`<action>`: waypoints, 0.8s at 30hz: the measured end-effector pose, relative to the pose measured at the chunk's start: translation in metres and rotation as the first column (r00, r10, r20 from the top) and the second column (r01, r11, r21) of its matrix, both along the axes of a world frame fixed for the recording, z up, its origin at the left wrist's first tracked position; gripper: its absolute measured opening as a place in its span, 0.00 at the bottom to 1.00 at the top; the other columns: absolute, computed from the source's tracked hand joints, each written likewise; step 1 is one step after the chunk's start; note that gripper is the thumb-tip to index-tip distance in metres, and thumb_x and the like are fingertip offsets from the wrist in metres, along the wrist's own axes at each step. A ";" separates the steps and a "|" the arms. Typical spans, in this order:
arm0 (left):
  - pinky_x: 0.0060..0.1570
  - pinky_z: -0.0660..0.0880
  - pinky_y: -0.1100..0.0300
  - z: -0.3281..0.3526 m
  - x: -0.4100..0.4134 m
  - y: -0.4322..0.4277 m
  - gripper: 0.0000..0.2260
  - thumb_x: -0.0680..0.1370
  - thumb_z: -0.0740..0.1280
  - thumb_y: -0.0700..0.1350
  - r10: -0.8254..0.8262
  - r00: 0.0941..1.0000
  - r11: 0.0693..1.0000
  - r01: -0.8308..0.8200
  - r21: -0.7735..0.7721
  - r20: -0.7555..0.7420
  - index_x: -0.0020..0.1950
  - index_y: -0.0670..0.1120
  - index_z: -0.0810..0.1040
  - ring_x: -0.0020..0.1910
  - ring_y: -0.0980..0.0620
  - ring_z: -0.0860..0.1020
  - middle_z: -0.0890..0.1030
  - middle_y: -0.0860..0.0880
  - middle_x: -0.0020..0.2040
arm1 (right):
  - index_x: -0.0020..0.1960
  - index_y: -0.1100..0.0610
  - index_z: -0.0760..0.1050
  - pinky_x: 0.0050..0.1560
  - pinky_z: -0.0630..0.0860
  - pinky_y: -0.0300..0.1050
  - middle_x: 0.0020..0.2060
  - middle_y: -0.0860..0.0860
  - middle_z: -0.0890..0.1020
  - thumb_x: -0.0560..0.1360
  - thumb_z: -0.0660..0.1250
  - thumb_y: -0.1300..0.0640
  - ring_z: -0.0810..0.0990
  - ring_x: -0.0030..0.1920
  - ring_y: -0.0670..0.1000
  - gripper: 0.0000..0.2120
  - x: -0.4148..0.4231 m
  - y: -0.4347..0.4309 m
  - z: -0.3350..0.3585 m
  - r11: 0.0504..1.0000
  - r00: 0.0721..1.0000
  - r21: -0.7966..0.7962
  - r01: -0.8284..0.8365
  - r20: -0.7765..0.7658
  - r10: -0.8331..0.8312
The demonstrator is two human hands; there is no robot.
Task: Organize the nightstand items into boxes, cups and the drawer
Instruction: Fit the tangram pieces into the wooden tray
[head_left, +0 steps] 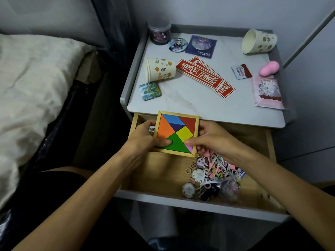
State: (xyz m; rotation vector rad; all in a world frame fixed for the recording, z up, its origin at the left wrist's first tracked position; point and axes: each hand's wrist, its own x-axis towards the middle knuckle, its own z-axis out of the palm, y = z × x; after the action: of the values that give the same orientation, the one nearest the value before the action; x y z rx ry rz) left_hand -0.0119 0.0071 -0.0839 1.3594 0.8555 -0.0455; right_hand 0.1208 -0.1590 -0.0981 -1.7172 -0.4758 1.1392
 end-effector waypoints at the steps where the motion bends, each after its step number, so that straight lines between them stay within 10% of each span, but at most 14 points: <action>1: 0.44 0.81 0.57 0.000 0.000 0.000 0.24 0.66 0.77 0.29 -0.007 1.000 1.000 0.007 0.005 -0.002 0.57 0.45 0.76 0.47 0.46 0.83 0.83 0.45 0.50 | 0.59 0.57 0.77 0.27 0.71 0.38 0.39 0.61 0.83 0.70 0.76 0.63 0.74 0.28 0.48 0.18 -0.001 0.000 -0.001 1.000 1.000 -0.001 0.005 -0.002 -0.005; 24: 0.44 0.83 0.56 -0.002 -0.004 0.013 0.17 0.73 0.74 0.33 -0.127 0.991 0.991 0.129 0.046 -0.051 0.56 0.47 0.76 0.49 0.47 0.84 0.84 0.43 0.54 | 0.55 0.64 0.78 0.27 0.69 0.35 0.37 0.55 0.83 0.80 0.65 0.58 0.76 0.31 0.46 0.09 -0.004 0.001 0.000 0.996 0.985 -0.038 0.082 -0.149 -0.086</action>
State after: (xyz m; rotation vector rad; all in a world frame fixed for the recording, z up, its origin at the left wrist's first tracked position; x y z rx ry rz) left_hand -0.0159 0.0199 -0.0862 1.4635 0.8129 -0.1581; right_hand 0.1170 -0.1578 -0.0982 -1.6481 -0.2910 1.2101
